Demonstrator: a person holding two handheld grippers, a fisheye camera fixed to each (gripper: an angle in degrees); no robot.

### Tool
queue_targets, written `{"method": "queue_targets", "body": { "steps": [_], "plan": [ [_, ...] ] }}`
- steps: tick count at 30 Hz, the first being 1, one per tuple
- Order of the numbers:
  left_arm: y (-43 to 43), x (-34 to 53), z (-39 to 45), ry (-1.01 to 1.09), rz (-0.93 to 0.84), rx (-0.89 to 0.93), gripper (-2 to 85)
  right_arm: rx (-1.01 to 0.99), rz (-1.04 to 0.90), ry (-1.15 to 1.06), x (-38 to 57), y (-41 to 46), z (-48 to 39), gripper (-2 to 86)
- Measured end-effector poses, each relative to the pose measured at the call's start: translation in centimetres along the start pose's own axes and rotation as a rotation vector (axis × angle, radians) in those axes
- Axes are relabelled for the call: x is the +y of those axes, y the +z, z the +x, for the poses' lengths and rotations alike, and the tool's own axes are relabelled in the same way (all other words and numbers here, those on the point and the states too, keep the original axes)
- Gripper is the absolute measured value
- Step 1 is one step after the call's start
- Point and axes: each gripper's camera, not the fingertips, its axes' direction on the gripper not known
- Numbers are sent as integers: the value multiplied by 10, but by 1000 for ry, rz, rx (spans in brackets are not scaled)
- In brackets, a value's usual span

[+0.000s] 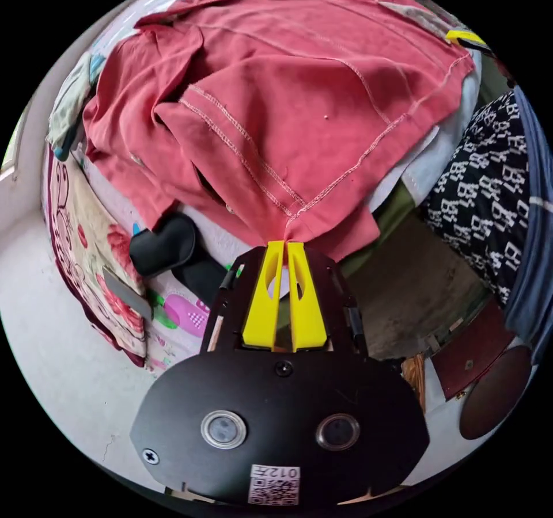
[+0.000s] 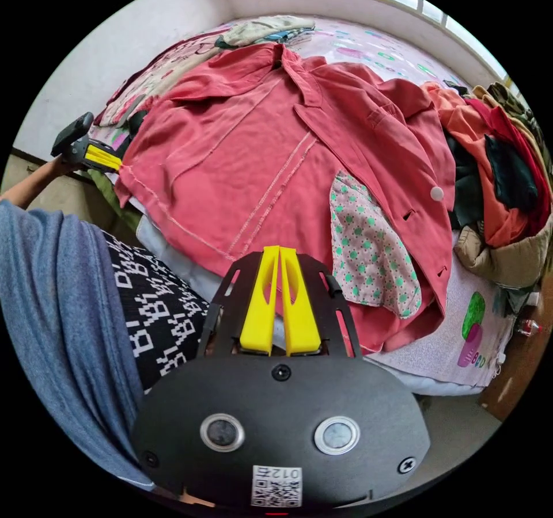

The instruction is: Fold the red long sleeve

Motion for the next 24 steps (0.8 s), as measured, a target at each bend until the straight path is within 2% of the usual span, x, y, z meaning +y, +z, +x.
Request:
{"method": "queue_targets", "body": {
  "steps": [1, 3, 6, 8, 9, 10, 11, 14, 16, 18, 21, 23, 24],
  "plan": [
    [11, 9, -5, -5, -50, 0, 3, 54, -70, -14, -5, 12, -6, 3],
    [15, 25, -17, -52, -32, 54, 6, 96, -157, -68, -13, 30, -16, 3],
    [9, 61, -51, -242, 123, 306, 11, 142, -227, -159, -19, 47, -31, 4],
    [10, 104, -82, -439, 332, 630, 12, 161, -231, -198, -19, 43, -39, 7],
    [12, 116, -89, -498, 393, 712, 11, 167, -225, -206, -17, 42, -41, 8],
    [16, 142, -100, -603, 542, 867, 9, 184, -207, -229, -12, 40, -47, 9],
    [17, 166, -105, -698, 700, 948, 7, 200, -190, -253, -7, 37, -51, 10],
    [-8, 181, -101, -787, 884, 871, 4, 232, -133, -268, 8, 28, -59, 12],
    [-35, 154, -96, -678, 875, 807, 2, 246, -90, -253, 18, 22, -60, 12],
    [-57, 132, -95, -685, 805, 691, 2, 244, -54, -233, 28, 15, -59, 11],
    [-52, 135, -95, -797, 613, 620, 2, 252, -12, -241, 41, 4, -57, 10],
    [-18, 169, -97, -1038, 382, 595, 3, 249, 15, -262, 52, -6, -53, 8],
    [-8, 178, -96, -1087, 323, 592, 3, 240, 23, -259, 54, -10, -50, 8]
  ]
}}
